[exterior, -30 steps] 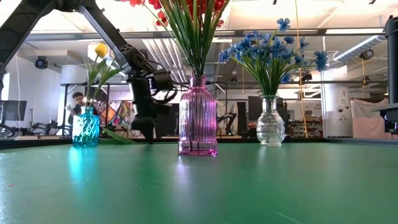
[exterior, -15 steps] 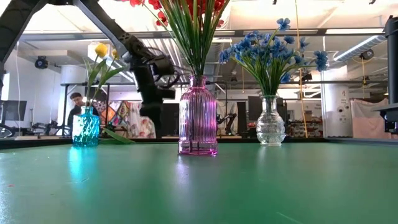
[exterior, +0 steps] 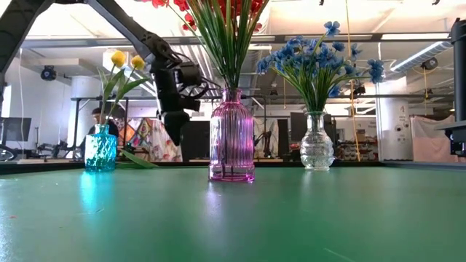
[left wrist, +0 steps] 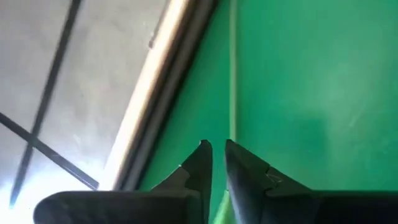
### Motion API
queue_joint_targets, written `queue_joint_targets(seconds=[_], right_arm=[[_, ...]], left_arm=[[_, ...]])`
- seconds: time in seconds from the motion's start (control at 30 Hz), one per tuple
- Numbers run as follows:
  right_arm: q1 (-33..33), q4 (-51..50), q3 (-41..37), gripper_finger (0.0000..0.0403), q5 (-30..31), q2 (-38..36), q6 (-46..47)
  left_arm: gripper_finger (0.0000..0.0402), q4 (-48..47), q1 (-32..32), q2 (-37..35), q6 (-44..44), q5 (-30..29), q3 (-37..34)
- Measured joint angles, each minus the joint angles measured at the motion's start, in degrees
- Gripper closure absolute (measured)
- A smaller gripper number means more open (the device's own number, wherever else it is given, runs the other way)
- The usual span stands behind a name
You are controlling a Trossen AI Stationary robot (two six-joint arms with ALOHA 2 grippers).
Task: Sort flowers into vase by color
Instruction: Put the yellow flower into the blue vase
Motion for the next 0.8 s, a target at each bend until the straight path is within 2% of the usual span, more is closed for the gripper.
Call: queue_joint_targets(seconds=[0.23, 0.4, 0.8], right_arm=[[0.0, 0.1, 0.0, 0.0184, 0.0, 0.0, 0.0], [0.0, 0.1, 0.0, 0.0184, 0.0, 0.0, 0.0], [0.0, 0.2, 0.0, 0.0184, 0.0, 0.0, 0.1]], left_arm=[[0.0305, 0.8, 0.0, 0.1, -0.4, -0.2, -5.8], [0.0269, 1.9, -0.1, 0.4, 0.5, -6.7, -8.8], [0.0254, 2.8, 0.2, 0.4, 1.9, -6.9, -10.4]])
